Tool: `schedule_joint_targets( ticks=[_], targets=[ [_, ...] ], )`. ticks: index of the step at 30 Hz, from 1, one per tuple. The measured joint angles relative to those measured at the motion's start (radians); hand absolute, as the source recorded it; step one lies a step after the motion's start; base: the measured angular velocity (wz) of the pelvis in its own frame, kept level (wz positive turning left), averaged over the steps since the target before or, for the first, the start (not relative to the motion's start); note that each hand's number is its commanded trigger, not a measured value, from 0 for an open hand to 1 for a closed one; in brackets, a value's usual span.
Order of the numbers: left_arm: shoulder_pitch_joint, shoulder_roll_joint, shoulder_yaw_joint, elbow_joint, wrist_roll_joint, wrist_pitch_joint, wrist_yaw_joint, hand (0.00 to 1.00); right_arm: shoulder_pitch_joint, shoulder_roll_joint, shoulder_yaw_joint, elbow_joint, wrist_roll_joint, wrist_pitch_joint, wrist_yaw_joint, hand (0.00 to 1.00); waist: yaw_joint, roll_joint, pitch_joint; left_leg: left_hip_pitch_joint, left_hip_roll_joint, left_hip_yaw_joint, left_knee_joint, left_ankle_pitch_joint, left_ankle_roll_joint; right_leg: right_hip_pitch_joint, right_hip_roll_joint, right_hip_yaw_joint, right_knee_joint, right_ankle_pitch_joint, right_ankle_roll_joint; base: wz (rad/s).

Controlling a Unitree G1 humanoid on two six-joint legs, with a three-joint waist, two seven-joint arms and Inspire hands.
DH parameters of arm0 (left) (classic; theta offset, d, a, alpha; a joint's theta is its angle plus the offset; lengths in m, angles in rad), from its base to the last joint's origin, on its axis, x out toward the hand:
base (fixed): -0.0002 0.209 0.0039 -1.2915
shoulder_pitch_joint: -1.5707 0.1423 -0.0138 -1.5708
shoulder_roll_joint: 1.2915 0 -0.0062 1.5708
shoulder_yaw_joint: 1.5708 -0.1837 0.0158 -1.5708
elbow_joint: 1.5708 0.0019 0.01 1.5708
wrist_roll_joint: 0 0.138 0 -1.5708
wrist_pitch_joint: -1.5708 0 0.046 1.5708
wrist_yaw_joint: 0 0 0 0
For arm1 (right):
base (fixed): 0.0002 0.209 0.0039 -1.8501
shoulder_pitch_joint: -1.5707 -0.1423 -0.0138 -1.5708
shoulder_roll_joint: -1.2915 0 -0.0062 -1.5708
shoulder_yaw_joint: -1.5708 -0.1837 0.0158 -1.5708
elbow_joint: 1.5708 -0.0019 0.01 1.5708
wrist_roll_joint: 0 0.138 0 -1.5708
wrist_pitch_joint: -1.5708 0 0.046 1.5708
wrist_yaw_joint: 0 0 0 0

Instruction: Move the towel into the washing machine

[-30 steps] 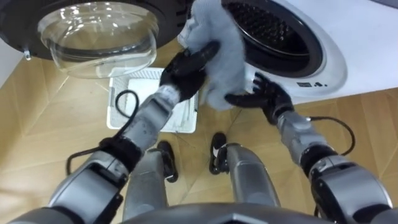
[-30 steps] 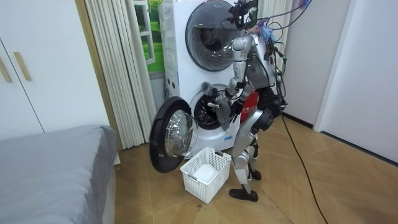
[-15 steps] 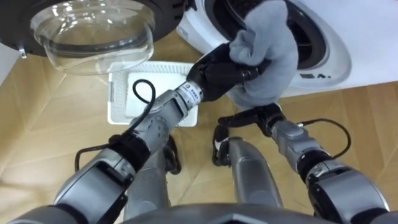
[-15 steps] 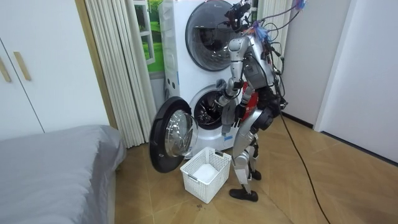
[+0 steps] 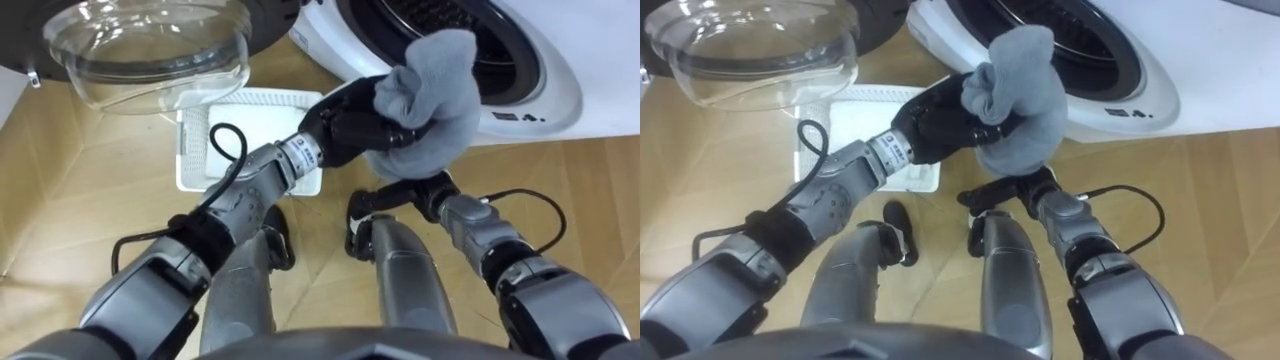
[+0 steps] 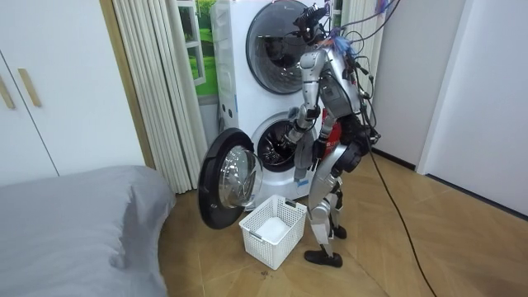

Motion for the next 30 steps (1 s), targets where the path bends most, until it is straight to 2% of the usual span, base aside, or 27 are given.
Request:
schedule_joint_targets(
  ticks=[3,8,16,21,25,30],
  targets=[
    [0.002,0.006,-0.010,0.000,0.019,0.000,-0.014,1.00,0.002,-0.003,0.000,0.000,0.000,0.005,0.003,0.00,0.001,0.005,-0.0036,0.004,-0.001,0.000,-0.004,0.000,0.000,0.003,0.000,0.000,0.002,0.000,-0.001,0.00],
    [0.020,0.019,-0.012,0.000,0.044,-0.003,-0.023,1.00,0.012,-0.014,0.000,0.000,-0.001,0.005,0.010,0.00,0.005,0.022,-0.0154,0.014,-0.001,0.007,-0.003,0.001,-0.001,0.009,0.000,0.002,0.006,0.001,-0.001,-0.01],
    [0.023,0.050,-0.011,0.021,0.132,-0.004,-0.024,1.00,0.022,-0.028,0.044,0.001,0.008,0.007,0.010,0.00,0.025,0.025,-0.0170,0.025,0.000,0.009,-0.014,0.005,-0.002,0.018,-0.001,0.001,0.000,0.002,-0.003,0.00],
    [0.025,0.081,-0.020,0.021,0.132,0.002,-0.024,1.00,0.021,-0.040,0.058,-0.001,0.013,0.008,0.012,0.00,0.031,0.028,-0.0162,0.026,-0.002,0.005,-0.020,0.007,-0.002,0.017,-0.003,0.000,-0.002,0.002,-0.004,0.00],
    [0.031,0.078,-0.020,0.031,0.074,0.019,-0.024,1.00,0.023,-0.038,0.058,-0.013,0.013,0.008,0.009,0.00,0.034,0.029,-0.0157,0.024,-0.002,0.008,-0.028,0.007,-0.002,0.010,-0.003,0.004,0.002,0.002,-0.003,0.00],
    [0.042,0.054,-0.009,0.081,-0.036,0.020,-0.024,1.00,0.020,-0.039,0.055,-0.023,0.001,0.007,0.003,0.00,0.035,0.027,-0.0160,0.021,-0.004,0.009,-0.025,0.008,-0.003,0.003,-0.014,0.001,0.007,0.000,-0.001,0.00]
  ],
)
